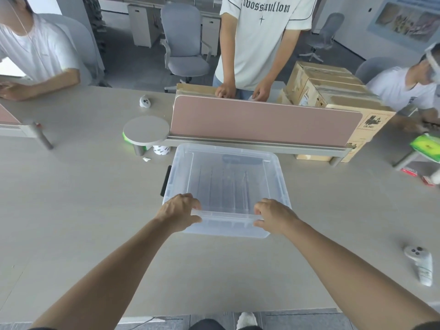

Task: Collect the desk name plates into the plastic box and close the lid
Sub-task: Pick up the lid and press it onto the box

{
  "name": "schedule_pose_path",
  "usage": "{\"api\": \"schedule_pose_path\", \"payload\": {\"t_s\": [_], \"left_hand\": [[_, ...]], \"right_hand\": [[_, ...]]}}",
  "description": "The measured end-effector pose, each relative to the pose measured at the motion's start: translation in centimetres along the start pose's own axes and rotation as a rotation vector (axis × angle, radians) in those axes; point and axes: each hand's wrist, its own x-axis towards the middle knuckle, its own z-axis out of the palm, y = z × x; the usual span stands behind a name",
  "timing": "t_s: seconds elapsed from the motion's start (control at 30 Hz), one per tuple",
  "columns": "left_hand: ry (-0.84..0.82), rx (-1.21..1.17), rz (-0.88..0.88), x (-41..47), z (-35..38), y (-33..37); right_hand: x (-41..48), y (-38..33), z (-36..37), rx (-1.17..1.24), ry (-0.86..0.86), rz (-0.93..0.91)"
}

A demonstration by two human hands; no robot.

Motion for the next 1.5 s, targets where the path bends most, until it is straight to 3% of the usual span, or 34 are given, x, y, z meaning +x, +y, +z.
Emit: {"api": "schedule_pose_path", "payload": {"t_s": [0.27, 0.6, 0.87, 1.2, 1.5], "left_hand": [[0.140, 0.008, 0.045, 4.3, -0.3, -1.3], [-0.064, 0.250, -0.108, 6.6, 2.3, -0.3], [0.051, 0.220, -0.066, 15.0, 0.6, 1.8], [0.094, 0.295, -0.075, 17.0, 4.4, 2.2], [0.026, 0.298, -0.091, 16.9, 2.2, 2.7]], "right_hand": [[3.9, 2.0, -3.0, 0.088, 0.129, 0.022], [6.5, 3.4, 2.5, -0.005, -0.023, 0.008], [14.2, 1.8, -1.8, 0.025, 0.022, -0.041], [16.6, 1.2, 2.4, 0.008, 0.199, -0.068], [16.5, 1.7, -0.4, -0.008, 0.134, -0.063]]}}
